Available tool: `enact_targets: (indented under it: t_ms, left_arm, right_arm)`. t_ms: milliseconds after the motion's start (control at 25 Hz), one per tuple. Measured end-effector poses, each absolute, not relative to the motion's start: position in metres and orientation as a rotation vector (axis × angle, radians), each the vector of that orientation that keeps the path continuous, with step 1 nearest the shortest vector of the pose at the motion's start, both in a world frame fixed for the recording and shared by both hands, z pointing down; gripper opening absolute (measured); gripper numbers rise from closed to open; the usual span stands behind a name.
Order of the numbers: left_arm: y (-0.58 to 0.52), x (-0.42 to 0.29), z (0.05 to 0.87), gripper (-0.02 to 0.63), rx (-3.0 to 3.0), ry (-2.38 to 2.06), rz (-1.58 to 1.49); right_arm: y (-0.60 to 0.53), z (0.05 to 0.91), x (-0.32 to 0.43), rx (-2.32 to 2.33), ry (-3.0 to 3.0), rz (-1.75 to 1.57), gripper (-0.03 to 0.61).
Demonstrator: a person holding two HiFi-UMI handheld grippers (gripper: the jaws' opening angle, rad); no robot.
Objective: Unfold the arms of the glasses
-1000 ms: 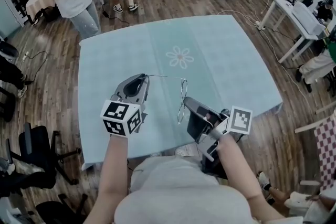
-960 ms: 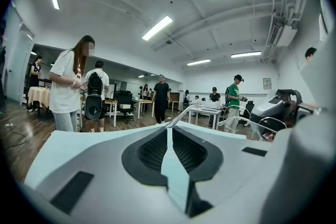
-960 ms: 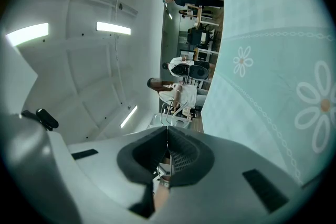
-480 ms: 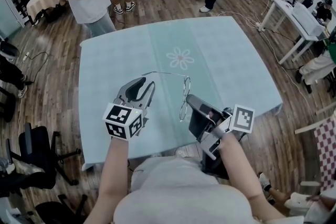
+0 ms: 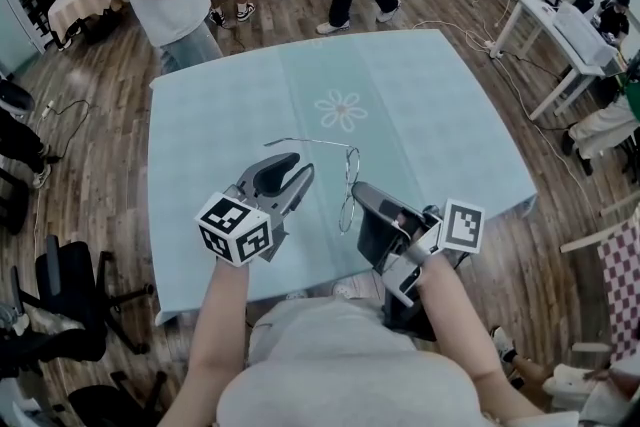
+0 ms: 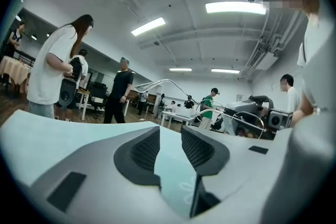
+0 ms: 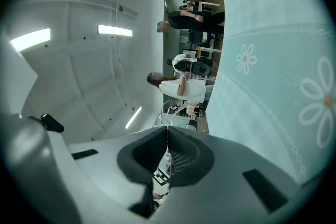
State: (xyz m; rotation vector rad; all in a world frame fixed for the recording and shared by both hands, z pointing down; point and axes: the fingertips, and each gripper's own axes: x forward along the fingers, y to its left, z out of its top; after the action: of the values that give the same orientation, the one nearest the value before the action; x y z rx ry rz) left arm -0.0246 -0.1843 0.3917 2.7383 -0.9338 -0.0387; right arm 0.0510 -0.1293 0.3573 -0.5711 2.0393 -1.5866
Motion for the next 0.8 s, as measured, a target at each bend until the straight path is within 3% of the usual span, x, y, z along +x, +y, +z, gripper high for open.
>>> enact_targets:
  t_ms: [280,520,800]
  left_arm:
    - [-0.177,-0.008,0.381,0.133,2.750,-0.729,-0.178]
    - [-0.181,0.011,0.392,0.126,2.974,-0.882,0.085]
    - [-0.181,0.029,0.383,0.098,3.112,-0.923,0.112]
  right_arm:
    - [-0.123,0.359,0.051,-0.552,2.046,-1.593,0.012]
    - [-0.121,0.357,0.050,-0.531,2.051,-1.596,0.012]
    - [-0.119,0.358,0.043,-0.507,2.050,-1.614,0.012]
